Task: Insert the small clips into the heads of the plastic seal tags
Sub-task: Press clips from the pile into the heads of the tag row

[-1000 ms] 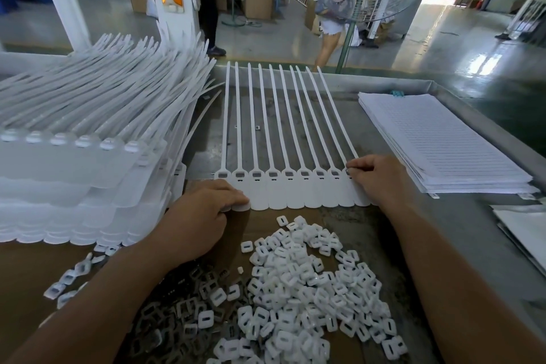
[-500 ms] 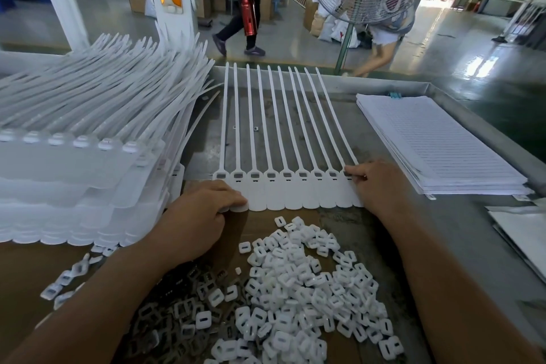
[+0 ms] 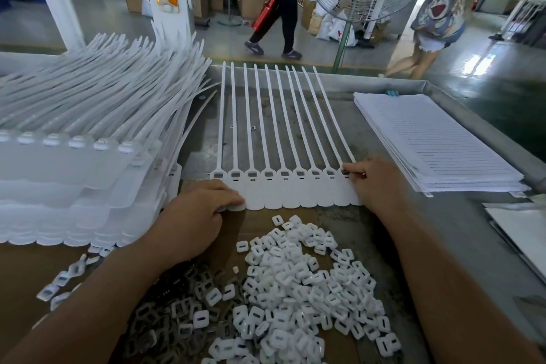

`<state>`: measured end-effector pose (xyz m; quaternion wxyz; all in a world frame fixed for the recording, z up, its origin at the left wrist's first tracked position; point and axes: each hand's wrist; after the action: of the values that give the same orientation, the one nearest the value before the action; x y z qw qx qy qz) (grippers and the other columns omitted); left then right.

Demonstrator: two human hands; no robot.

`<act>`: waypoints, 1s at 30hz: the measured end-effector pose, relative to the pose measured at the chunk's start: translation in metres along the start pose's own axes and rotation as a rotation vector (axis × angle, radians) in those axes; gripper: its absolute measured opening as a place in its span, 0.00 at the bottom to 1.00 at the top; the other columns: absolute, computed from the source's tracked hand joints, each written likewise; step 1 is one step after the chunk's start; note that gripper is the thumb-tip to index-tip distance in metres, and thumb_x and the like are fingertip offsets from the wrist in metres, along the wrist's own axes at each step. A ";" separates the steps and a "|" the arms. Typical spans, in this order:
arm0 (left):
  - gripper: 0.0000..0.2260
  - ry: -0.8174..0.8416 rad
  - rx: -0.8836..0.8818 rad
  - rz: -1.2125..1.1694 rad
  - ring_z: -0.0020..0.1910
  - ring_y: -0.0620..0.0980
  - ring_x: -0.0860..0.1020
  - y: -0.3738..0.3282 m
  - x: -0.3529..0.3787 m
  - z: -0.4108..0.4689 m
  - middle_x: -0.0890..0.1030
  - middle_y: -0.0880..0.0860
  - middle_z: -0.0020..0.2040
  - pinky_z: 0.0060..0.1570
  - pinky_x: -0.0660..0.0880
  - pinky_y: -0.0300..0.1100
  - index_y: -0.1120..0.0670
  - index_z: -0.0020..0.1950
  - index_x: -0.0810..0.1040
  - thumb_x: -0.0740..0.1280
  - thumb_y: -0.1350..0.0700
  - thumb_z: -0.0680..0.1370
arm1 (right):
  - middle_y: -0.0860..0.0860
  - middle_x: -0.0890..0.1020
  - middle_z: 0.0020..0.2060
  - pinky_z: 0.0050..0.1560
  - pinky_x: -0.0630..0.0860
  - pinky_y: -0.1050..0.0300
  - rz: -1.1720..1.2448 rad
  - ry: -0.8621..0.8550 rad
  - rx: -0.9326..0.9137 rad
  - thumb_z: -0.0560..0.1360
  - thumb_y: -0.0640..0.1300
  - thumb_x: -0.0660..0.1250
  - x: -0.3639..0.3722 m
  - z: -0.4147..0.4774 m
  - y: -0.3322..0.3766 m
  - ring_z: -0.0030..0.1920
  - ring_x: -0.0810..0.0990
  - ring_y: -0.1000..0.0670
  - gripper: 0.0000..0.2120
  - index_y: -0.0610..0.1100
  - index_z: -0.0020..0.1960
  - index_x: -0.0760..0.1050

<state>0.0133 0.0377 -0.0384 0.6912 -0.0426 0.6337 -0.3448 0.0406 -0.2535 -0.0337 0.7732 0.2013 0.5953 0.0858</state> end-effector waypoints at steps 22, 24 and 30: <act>0.22 -0.025 0.072 -0.011 0.53 0.38 0.68 0.002 0.000 0.000 0.76 0.44 0.56 0.48 0.62 0.20 0.51 0.59 0.78 0.58 0.70 0.73 | 0.48 0.83 0.50 0.40 0.67 0.62 -0.044 -0.048 0.029 0.74 0.37 0.61 -0.010 -0.003 0.006 0.40 0.76 0.52 0.12 0.46 0.50 0.83; 0.22 -0.022 0.057 -0.012 0.53 0.37 0.66 0.003 0.000 0.000 0.75 0.44 0.57 0.49 0.62 0.23 0.50 0.60 0.77 0.58 0.70 0.73 | 0.49 0.83 0.47 0.36 0.66 0.62 0.021 -0.073 0.052 0.73 0.35 0.61 -0.012 -0.004 0.008 0.33 0.72 0.57 0.13 0.47 0.46 0.83; 0.23 -0.011 0.028 -0.017 0.55 0.37 0.64 0.002 0.000 0.001 0.74 0.45 0.60 0.56 0.59 0.31 0.49 0.61 0.77 0.57 0.69 0.73 | 0.57 0.79 0.42 0.42 0.73 0.72 0.224 0.164 -0.291 0.74 0.34 0.65 -0.018 -0.025 0.060 0.35 0.73 0.66 0.10 0.44 0.50 0.82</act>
<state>0.0147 0.0390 -0.0392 0.6921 -0.0404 0.6247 -0.3593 0.0179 -0.2012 0.0020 0.7287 0.1450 0.6114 0.2725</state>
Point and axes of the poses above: each hand's wrist, its own z-axis towards the middle knuckle, its own x-axis out of the palm, y = z × x
